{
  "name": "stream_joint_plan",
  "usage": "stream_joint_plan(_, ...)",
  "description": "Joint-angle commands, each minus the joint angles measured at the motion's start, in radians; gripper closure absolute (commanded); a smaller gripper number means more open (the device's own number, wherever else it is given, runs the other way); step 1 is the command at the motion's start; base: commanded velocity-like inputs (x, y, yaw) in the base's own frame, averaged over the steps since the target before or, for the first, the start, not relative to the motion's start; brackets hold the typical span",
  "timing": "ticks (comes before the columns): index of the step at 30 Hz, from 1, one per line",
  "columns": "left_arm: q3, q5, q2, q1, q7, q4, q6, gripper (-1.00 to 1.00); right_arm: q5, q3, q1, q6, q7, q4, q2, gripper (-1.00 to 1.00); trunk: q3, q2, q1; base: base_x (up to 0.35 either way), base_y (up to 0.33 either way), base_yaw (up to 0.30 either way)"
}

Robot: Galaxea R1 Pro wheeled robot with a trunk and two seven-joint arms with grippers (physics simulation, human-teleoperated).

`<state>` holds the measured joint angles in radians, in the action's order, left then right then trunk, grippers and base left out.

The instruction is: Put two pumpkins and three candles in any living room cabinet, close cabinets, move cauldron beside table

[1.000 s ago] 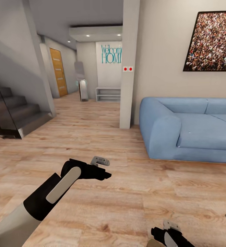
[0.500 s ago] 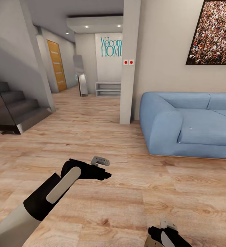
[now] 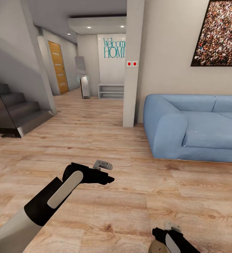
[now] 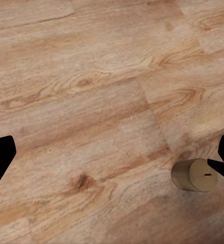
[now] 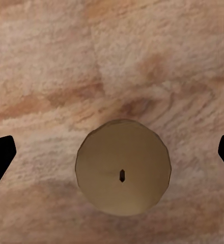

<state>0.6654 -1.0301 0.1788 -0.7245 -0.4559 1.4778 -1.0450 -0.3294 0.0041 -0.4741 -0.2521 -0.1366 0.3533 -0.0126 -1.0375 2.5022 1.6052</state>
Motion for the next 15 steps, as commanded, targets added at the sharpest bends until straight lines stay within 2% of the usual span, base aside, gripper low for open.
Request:
stream_joint_plan(1,0.002,-0.010,0.001,-0.001,-0.011,0.001,0.000,-1.00,-0.006,0.001,0.000,-0.006,-0.005,0.007,0.000,-1.00,-0.001,0.000,0.000,0.000,0.000,0.000)
stream_joint_plan(6,0.002,-0.010,0.001,-0.001,-0.012,0.001,0.000,-1.00,-0.006,0.001,-0.001,-0.006,-0.004,0.012,0.001,-1.00,-0.016,0.001,0.002,0.000,0.000,0.000)
stream_joint_plan(12,0.002,-0.010,0.001,-0.001,-0.011,0.001,0.000,-1.00,-0.006,0.001,-0.006,-0.006,-0.005,0.012,-0.005,-1.00,-0.016,0.001,0.002,0.000,0.000,0.000)
stream_joint_plan(15,0.002,-0.010,0.001,-0.001,-0.011,0.002,0.000,-1.00,-0.007,0.001,-0.007,-0.006,-0.005,0.012,-0.005,-1.00,-0.028,0.002,0.003,0.000,0.000,0.000)
